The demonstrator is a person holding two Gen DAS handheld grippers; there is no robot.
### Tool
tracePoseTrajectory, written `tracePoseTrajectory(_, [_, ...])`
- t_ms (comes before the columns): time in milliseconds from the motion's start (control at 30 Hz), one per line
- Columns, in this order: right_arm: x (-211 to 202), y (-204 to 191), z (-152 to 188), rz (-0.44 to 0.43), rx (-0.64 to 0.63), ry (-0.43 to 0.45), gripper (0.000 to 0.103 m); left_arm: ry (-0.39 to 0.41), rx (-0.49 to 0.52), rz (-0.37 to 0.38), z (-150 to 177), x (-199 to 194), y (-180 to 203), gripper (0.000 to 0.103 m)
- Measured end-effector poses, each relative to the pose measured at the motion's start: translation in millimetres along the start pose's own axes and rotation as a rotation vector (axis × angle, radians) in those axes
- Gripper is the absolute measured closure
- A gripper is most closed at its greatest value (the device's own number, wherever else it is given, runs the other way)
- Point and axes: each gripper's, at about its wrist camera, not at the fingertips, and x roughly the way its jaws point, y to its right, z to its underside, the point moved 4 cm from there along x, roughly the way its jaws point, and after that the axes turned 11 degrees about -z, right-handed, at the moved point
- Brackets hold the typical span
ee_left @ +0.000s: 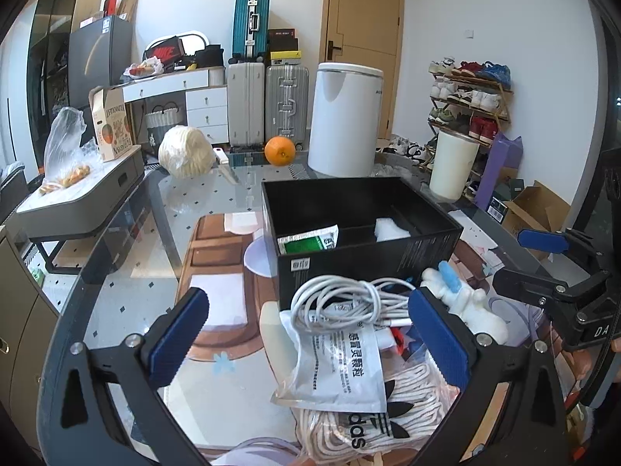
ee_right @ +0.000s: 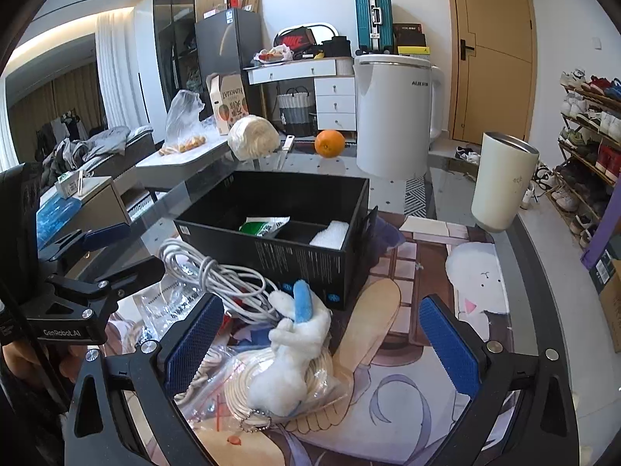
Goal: Organize soft objects
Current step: 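Grasp the white plush toy with the right tool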
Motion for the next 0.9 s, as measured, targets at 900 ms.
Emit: tracePoseTrajectory(900, [39.5,6.3,31.7,-0.021,0.061,-0.14,0.001,-0.101,0.017,0.047,31.3,14.4,6.8,0.0])
